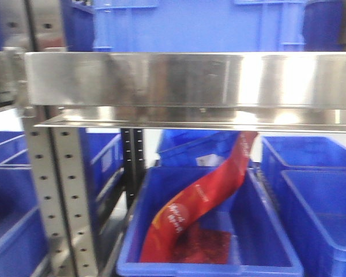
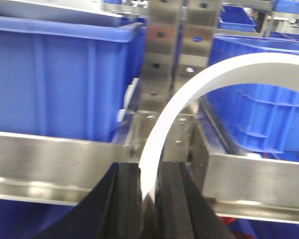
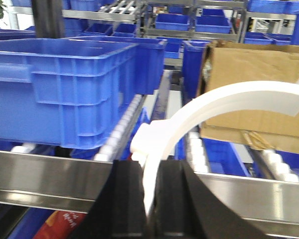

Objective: Grab PVC pipe and place in blue bin

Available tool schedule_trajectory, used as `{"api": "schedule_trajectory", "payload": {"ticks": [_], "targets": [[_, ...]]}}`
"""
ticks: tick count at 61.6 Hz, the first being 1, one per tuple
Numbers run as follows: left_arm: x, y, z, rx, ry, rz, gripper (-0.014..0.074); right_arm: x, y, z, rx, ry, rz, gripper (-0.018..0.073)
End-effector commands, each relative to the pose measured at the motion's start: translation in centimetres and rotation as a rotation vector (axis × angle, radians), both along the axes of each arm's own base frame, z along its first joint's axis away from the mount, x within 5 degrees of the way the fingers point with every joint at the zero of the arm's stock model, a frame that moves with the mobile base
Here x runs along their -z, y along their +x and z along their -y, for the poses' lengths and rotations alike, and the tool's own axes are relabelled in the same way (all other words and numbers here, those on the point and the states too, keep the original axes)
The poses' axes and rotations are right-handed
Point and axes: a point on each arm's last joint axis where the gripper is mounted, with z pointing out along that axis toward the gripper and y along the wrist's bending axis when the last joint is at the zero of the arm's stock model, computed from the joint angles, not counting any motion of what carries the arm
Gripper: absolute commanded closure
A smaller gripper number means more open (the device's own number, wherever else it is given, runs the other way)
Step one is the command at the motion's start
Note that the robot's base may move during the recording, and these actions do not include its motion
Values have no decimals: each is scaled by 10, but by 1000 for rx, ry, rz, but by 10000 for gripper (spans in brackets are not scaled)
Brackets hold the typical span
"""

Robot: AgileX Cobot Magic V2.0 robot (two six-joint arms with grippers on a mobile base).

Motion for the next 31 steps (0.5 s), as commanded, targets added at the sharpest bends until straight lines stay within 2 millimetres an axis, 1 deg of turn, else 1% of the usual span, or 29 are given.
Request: {"api": "schedule_trajectory", "payload": {"ticks": [1, 31], "targets": [[-3, 0, 0, -7, -7, 31, 707, -2, 0, 0, 2, 0, 27, 728], [-3, 0, 0, -7, -7, 31, 707, -2, 0, 0, 2, 0, 27, 728]]}}
